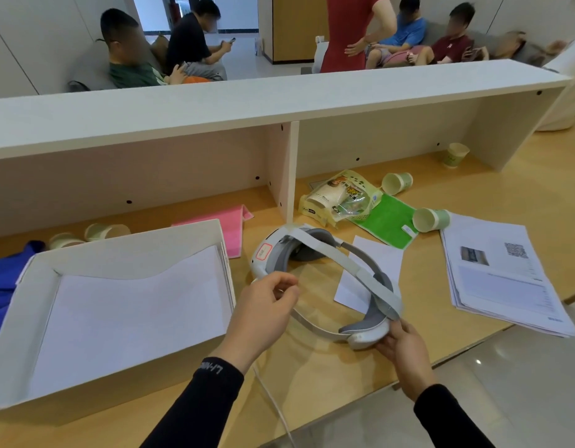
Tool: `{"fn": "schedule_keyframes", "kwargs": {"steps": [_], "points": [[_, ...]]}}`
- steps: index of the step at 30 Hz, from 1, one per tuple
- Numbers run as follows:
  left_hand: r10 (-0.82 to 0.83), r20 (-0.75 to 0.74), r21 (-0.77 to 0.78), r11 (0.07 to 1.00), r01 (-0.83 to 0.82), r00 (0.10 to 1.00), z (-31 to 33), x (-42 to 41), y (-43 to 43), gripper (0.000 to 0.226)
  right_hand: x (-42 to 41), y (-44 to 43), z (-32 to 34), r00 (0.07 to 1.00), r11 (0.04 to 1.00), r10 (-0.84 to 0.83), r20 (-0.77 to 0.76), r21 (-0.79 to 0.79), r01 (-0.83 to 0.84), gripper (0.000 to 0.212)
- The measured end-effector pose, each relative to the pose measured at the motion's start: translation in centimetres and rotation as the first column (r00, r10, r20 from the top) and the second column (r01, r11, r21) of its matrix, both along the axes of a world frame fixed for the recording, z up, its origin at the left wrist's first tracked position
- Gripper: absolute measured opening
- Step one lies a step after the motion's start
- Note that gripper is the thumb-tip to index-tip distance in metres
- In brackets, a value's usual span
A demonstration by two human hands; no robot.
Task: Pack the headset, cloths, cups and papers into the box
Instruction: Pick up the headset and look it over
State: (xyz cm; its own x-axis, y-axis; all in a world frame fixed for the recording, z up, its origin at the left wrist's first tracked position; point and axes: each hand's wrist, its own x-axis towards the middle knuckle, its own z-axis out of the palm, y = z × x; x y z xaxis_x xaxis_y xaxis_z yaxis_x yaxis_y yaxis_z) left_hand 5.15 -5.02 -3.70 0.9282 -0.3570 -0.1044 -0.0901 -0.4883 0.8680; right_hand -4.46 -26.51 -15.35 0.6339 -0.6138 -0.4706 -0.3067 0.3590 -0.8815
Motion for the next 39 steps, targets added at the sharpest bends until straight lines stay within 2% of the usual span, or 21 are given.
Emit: {"fn": "schedule_keyframes", "kwargs": {"steps": [6,8,12,18,20,24,27,34,38,39], "points": [[0.027,0.021,-0.015,1.0,-0.027,0.999,0.3,0.3,0.9,0.015,1.2,0.0,0.9,0.975,0.997,0.058,-0.216,0.067,-0.044,0.064],[0.031,0.023,-0.024,0.999,-0.031,0.999,0.4,0.5,1.1,0.014,1.4,0.2,1.1,0.978,0.996,0.064,-0.199,0.081,-0.049,0.061],[0.03,0.031,-0.02,0.999,-0.029,0.999,0.5,0.8,1.4,0.014,1.6,0.5,0.7,0.997,0.998,-0.027,-0.074,0.052,0.031,0.039],[0.007,0.046,0.005,1.0,-0.007,0.999,0.6,1.2,1.3,0.013,2.5,0.3,0.1,0.975,0.999,-0.001,-0.223,0.046,0.011,0.066],[-0.007,0.049,0.021,1.0,0.006,0.999,0.7,1.3,1.3,0.014,2.7,0.2,0.1,0.976,0.999,-0.009,-0.216,0.033,0.016,0.068],[-0.004,0.061,0.042,0.999,0.001,0.998,0.5,1.9,1.0,0.018,2.9,0.3,0.0,0.992,0.995,-0.094,-0.08,0.035,0.097,0.04],[-0.005,0.065,0.058,0.998,0.002,0.998,0.3,2.5,0.6,0.02,2.7,0.3,-0.1,0.991,0.997,-0.07,-0.111,0.011,0.072,0.037],[-0.08,0.16,0.164,0.985,0.053,0.984,1.1,4.7,-1.2,0.025,3.3,-0.2,0.5,0.966,0.999,0.041,-0.257,0.013,-0.039,0.071],[-0.069,0.186,0.2,0.979,0.031,0.98,1.7,6.5,-2.2,0.031,3.4,0.2,0.3,0.99,0.999,-0.043,-0.133,-0.008,0.042,0.041],[-0.055,0.191,0.203,0.979,0.016,0.98,1.8,7.0,-2.3,0.033,3.3,0.3,0.1,0.991,0.998,-0.055,-0.118,-0.015,0.054,0.039]]}}
